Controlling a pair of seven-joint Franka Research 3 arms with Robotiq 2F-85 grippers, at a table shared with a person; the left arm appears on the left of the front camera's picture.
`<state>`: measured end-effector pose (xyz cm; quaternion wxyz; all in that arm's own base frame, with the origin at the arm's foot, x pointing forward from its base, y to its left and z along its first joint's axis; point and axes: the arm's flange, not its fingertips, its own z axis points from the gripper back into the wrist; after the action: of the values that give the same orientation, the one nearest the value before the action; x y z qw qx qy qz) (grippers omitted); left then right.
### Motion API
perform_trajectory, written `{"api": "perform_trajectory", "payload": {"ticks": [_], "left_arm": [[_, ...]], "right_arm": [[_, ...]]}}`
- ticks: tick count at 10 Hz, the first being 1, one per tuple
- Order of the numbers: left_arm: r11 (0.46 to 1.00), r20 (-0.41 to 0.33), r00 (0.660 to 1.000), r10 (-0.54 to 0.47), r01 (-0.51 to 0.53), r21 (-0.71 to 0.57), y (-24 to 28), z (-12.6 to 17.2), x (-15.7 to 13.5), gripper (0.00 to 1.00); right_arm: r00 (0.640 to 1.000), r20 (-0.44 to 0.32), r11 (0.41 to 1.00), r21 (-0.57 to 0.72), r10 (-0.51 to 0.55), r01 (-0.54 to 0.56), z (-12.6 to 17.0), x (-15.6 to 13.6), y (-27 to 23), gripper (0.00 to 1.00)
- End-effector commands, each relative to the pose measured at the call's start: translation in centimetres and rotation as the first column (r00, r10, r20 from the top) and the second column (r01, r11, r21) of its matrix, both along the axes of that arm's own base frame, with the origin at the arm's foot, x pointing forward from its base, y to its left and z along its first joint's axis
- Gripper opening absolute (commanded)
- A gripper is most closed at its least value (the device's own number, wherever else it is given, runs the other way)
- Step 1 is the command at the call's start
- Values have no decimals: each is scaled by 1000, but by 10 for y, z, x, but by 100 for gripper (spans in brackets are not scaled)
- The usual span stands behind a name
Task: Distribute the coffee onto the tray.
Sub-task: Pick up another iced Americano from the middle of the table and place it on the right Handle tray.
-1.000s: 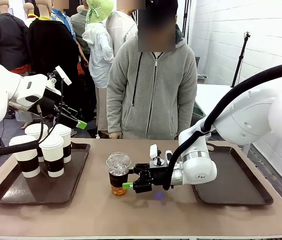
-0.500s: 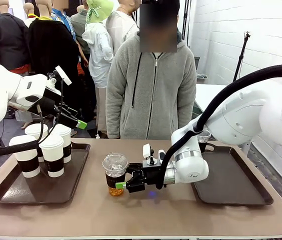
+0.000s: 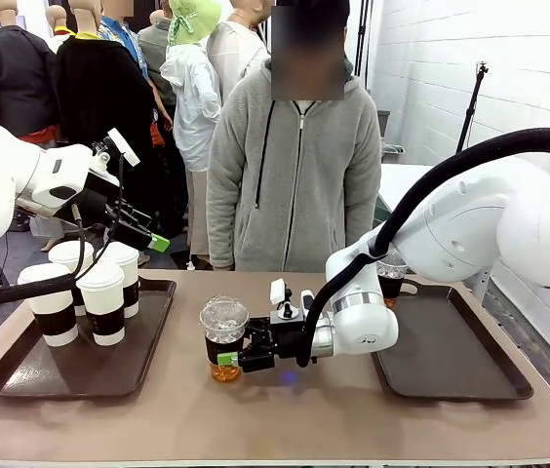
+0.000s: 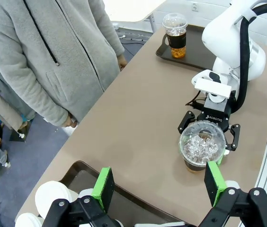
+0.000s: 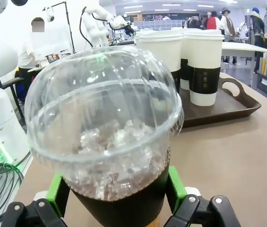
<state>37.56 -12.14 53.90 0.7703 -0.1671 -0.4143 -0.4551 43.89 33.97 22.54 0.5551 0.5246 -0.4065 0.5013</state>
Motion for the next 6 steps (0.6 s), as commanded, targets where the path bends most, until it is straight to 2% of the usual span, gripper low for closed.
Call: {"api": "perform_trajectory", "payload": {"ticks": [1,3,5,6], "left_arm": [[1000,-6,1000,-6,6,-5,2,-2,2,100],[1000,-6,1000,-6,6,-5,2,-2,2,100],[1000,-6,1000,-6,6,-5,2,-2,2,100],[1000,-6,1000,-6,6,-5,2,-2,2,100]], "right_arm": [[999,-26,999,-3,-45,45,-2,5,14,100],[998,-32,999,-3,-46,46,-3,5,14,100],[998,-38,999,20,-44,45,-5,3,9,62],[998,-38,998,25,-48,49,-4,3,5,62]]}}
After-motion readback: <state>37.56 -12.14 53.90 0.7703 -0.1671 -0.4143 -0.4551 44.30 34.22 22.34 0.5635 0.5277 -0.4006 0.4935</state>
